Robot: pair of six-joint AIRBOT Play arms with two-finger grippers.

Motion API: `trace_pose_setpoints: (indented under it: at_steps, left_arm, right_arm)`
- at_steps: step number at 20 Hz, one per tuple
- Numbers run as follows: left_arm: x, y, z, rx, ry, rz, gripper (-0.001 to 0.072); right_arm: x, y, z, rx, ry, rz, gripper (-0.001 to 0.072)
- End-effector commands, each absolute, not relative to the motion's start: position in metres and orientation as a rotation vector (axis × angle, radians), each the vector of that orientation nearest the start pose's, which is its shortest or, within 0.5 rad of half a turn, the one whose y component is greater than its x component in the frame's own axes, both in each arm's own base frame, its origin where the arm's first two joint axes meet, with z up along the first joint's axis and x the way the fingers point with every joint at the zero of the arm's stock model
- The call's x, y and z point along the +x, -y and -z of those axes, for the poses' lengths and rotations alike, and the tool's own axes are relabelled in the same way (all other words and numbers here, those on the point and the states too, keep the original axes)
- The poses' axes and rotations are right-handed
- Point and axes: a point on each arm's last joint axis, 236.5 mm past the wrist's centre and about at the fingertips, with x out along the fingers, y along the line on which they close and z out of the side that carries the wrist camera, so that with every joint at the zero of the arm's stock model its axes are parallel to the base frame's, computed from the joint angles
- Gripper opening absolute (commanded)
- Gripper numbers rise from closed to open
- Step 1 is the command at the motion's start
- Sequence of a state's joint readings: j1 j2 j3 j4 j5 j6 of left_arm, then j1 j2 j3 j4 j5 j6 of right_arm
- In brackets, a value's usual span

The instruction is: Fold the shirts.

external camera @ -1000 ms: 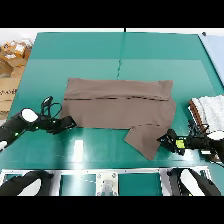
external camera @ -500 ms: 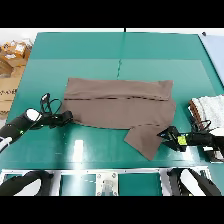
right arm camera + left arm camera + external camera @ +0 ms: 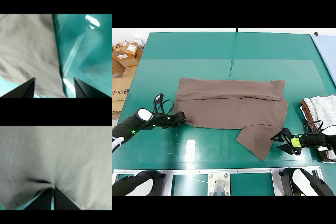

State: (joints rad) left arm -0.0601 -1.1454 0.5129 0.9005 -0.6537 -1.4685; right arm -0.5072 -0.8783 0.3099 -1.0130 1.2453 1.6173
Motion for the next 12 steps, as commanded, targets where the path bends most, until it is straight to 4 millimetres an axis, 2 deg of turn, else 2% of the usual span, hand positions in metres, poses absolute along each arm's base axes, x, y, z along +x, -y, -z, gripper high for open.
trace_pose_setpoints:
  at_steps: [1,4,6,7,8,9,10,12]
  left_arm:
    - [0.299,0.109,0.104,-0.590,-1.259,0.129,0.0021]
    - [0.295,0.111,0.104,-0.589,-1.275,0.138,0.0021]
    - [0.290,0.112,0.103,-0.553,-1.306,0.164,0.0021]
    - [0.286,0.110,0.100,-0.502,-1.336,0.184,0.0021]
    - [0.282,0.102,0.095,-0.429,-1.374,0.201,0.0021]
    - [0.281,0.093,0.089,-0.369,-1.406,0.198,0.0021]
    - [0.281,0.085,0.083,-0.323,-1.425,0.191,0.0021]
    - [0.285,0.082,0.071,-0.281,-1.435,0.205,0.0021]
  right_arm:
    - [0.188,-0.056,0.115,1.165,-1.416,0.143,0.0546]
    - [0.210,-0.065,0.111,1.233,-1.313,0.067,0.0546]
    - [0.227,-0.071,0.097,1.243,-1.238,-0.024,0.0545]
    - [0.228,-0.075,0.090,1.232,-1.239,-0.067,0.0521]
    - [0.226,-0.080,0.083,1.221,-1.258,-0.112,0.0258]
    - [0.224,-0.085,0.076,1.211,-1.274,-0.162,0.0033]
    - [0.222,-0.090,0.069,1.212,-1.288,-0.199,0.0034]
    - [0.220,-0.093,0.061,1.208,-1.309,-0.238,0.0016]
